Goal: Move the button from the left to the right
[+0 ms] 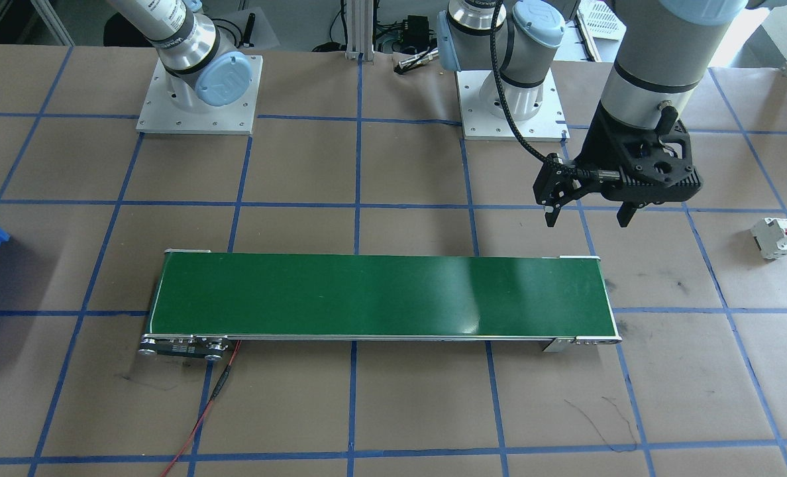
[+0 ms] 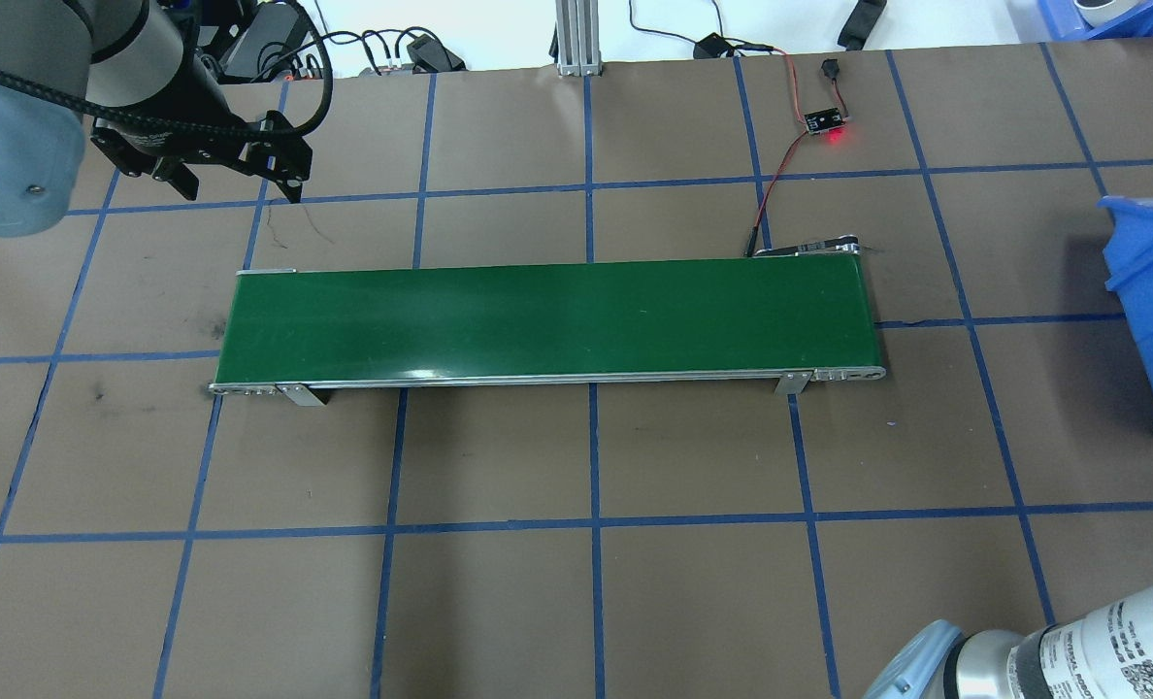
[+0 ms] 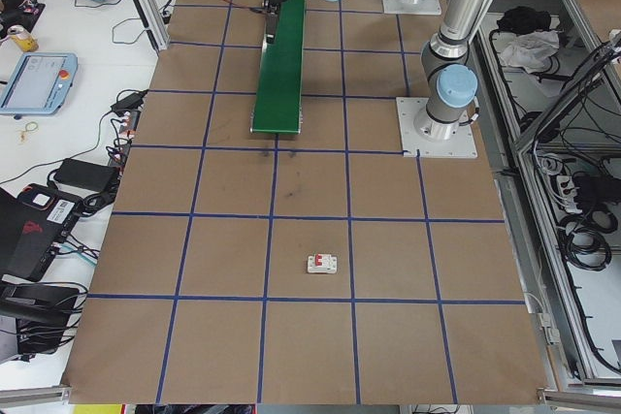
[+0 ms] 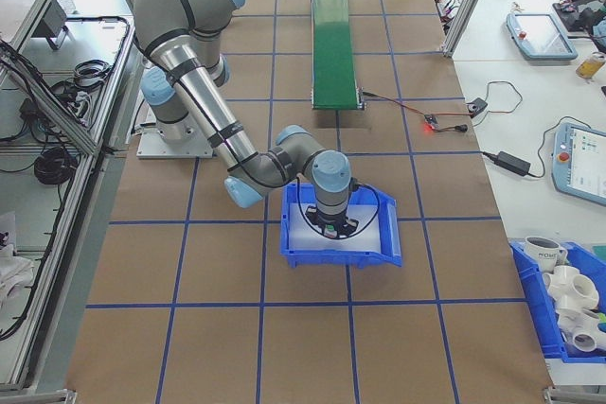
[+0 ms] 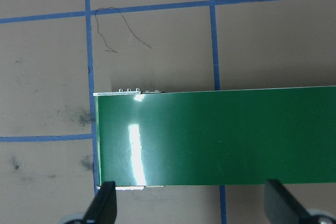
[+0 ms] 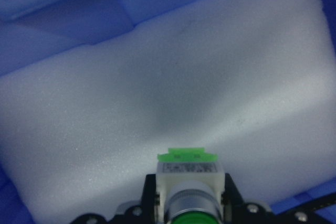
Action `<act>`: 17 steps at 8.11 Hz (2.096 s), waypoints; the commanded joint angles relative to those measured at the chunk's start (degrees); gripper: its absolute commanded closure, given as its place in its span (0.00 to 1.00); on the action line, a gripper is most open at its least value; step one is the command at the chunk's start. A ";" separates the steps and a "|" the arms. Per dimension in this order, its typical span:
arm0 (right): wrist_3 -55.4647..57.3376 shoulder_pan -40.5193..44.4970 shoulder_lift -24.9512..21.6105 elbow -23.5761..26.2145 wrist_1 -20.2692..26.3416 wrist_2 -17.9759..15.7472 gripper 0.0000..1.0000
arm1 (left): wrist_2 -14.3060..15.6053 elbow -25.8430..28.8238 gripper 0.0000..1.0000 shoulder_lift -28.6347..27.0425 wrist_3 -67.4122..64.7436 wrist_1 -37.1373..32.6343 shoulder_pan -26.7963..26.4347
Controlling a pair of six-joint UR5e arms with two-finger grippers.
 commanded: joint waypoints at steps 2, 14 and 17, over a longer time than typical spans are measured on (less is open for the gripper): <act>-4.85 -0.04 1.64 0.48 -0.08 3.79 0.00 | -0.02 -0.01 0.00 -0.28 -0.14 0.26 0.00; 69.21 27.32 -27.71 -7.08 32.18 2.32 0.00 | -0.80 -0.01 0.00 2.17 -1.02 -1.41 -0.18; 102.79 47.97 -27.62 -7.08 32.79 -5.83 0.00 | -3.89 -0.53 0.00 2.09 -0.94 -1.41 -2.38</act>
